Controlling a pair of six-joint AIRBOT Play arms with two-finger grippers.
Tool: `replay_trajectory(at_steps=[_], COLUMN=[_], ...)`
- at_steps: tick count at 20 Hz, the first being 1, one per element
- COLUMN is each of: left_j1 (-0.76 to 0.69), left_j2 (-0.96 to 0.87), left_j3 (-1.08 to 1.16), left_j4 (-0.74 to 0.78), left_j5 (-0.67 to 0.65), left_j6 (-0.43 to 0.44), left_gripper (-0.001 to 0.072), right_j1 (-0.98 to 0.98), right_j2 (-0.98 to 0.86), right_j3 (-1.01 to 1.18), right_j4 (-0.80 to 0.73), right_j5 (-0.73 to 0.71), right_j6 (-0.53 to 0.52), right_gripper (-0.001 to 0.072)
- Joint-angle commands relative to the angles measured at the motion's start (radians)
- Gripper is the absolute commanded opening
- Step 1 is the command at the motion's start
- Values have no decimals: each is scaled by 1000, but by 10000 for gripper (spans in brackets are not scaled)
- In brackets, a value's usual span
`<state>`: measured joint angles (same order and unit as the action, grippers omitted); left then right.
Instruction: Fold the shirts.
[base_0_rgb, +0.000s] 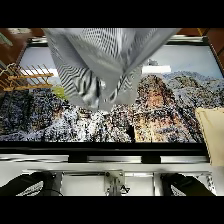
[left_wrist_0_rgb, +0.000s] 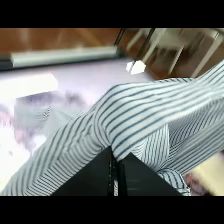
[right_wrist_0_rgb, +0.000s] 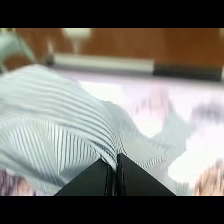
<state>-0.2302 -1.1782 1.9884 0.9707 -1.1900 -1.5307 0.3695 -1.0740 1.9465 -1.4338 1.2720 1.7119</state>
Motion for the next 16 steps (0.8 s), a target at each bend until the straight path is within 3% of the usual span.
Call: replay_trajectory(at_steps=[1, 4, 6, 10, 16], left_j1=[-3, -21, -37, -45, -53], left_j2=[-164, -325, -435, -579, -510], left_j3=[-3, -3, -3, -3, -3], left_j4=[28, 27, 28, 48, 126], left_j5=[-147, -159, -240, -448, -531], left_j6=[-4, 14, 54, 54, 53], left_gripper=[62, 62, 62, 60, 60], right_j1=[2, 26, 76, 132, 132], right_j2=[-32, -97, -165, -301, -285], right_j3=[-200, -443, -533, -547, -545], right_j4=[74, 150, 148, 137, 80], right_j5=[220, 25, -87, -87, -123], right_j6=[88, 106, 110, 108, 73], right_gripper=[79, 79, 79, 79, 82])
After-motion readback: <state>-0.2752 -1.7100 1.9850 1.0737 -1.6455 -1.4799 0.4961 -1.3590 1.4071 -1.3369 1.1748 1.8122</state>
